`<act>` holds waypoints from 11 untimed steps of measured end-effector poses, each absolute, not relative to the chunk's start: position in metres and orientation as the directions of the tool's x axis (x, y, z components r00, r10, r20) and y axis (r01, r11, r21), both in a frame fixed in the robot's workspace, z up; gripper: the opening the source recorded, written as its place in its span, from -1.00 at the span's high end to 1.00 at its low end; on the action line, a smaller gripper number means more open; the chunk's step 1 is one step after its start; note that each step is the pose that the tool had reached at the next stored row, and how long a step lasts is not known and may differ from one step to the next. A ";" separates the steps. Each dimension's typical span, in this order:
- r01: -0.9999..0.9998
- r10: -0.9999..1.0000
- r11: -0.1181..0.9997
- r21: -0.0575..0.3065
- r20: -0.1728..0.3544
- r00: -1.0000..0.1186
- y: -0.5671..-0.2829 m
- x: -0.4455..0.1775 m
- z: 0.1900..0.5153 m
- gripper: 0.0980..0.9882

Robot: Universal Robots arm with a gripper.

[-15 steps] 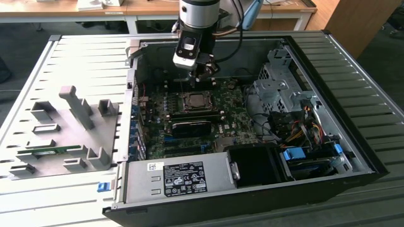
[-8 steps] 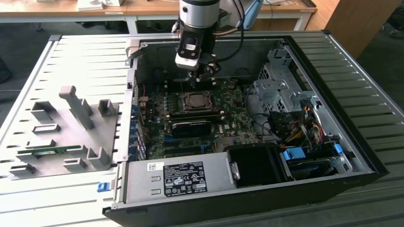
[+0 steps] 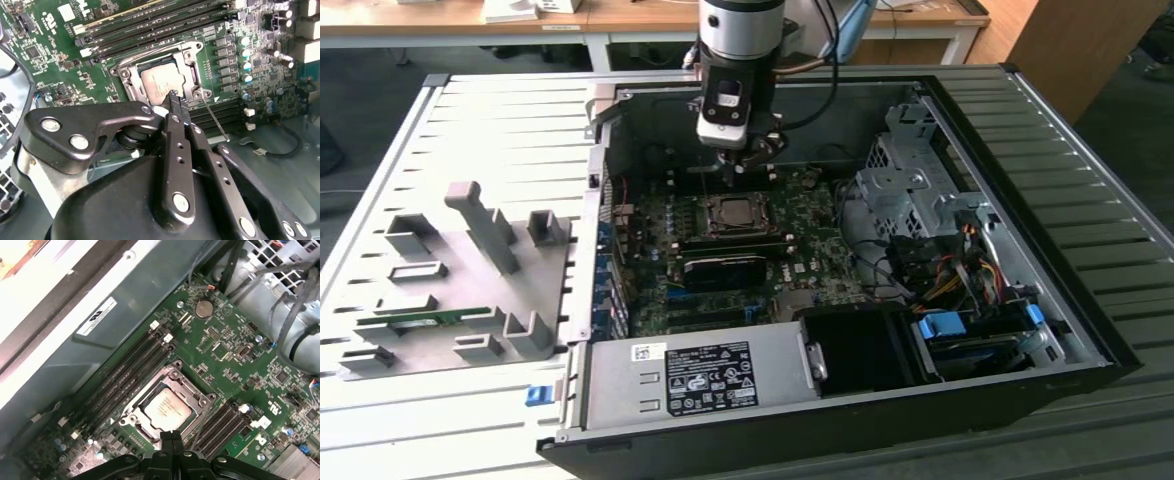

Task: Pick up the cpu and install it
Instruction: 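Install the first cpu locking lever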

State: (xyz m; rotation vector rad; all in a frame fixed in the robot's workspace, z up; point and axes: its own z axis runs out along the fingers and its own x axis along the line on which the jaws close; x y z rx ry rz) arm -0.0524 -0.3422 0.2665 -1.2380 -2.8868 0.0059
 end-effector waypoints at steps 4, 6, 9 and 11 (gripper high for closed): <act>0.695 0.695 0.719 -0.004 -0.002 -0.719 -0.342 -0.052 0.266 0.95; 0.681 0.681 0.732 -0.005 -0.002 -0.732 -0.342 -0.052 0.266 0.95; 0.659 0.659 0.752 -0.005 -0.003 -0.752 -0.342 -0.052 0.266 0.95; 0.645 0.645 0.764 -0.006 -0.003 -0.764 -0.342 -0.052 0.266 0.95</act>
